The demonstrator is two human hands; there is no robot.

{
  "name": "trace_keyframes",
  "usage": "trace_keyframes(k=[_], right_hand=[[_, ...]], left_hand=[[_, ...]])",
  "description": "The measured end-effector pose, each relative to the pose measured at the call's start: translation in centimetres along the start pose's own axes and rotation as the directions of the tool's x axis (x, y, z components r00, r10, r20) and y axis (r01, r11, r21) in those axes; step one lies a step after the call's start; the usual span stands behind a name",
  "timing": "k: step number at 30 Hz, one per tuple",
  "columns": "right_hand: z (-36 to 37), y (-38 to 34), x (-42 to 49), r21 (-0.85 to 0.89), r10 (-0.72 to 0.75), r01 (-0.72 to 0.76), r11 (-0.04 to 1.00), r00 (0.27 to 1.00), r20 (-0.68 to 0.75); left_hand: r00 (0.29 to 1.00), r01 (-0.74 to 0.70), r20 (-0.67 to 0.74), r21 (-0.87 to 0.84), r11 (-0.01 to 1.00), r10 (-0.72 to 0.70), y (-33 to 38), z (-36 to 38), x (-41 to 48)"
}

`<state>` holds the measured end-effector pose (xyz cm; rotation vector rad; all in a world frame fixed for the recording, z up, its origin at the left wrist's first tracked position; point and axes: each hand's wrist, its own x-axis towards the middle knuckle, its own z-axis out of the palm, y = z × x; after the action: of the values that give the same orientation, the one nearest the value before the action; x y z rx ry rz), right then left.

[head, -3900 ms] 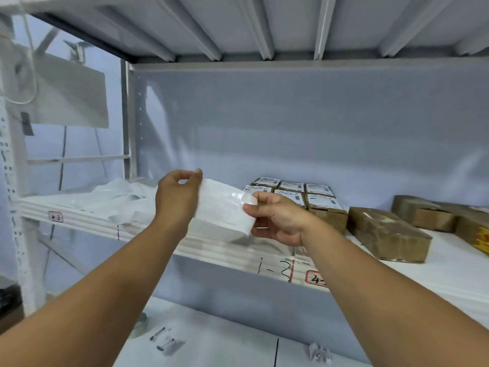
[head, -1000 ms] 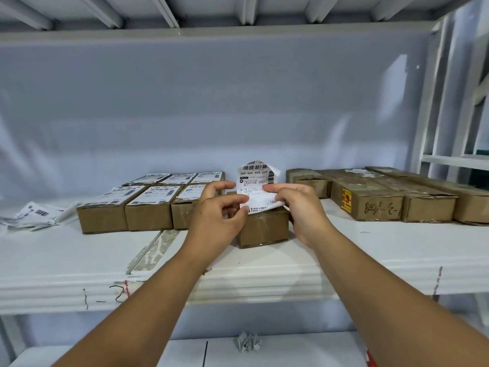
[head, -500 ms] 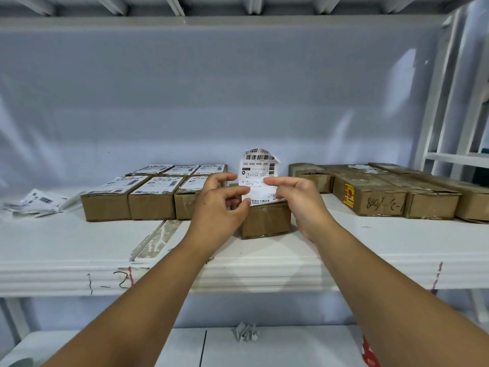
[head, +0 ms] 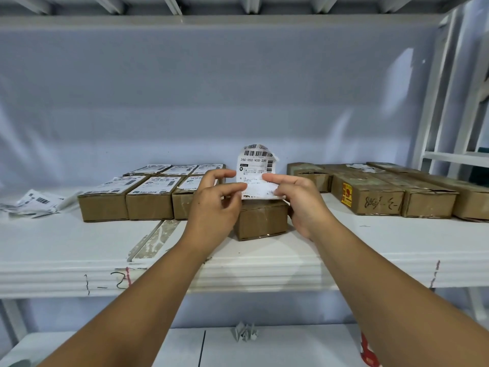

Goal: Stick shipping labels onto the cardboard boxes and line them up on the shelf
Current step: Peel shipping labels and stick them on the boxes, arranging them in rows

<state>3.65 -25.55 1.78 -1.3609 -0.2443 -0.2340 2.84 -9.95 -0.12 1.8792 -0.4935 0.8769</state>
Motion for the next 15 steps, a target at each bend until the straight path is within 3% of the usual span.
trace_keyframes(k=[5, 10, 15], right_hand=[[-0.01, 0.35, 0.35, -0.080, -0.004, 0.006, 0.997, 1.000, 0.019], [0.07, 0.40, 0.23, -0.108, -0.024, 0.029, 0.994, 0.999, 0.042], [0.11, 0.53, 0.15, -0.160, -0.047, 0.052, 0.986, 0.998, 0.034]], left_hand=[[1.000, 0.019, 0.005, 0.026, 0.999, -0.019, 0.22, -0.17, -0.15], [0.996, 0.095, 0.008, -0.055, 0.994, -0.094, 0.44, -0.50, -0.04], [0.996, 0.083, -0.009, 0.001, 0.997, -0.083, 0.47, -0.19, -0.13]])
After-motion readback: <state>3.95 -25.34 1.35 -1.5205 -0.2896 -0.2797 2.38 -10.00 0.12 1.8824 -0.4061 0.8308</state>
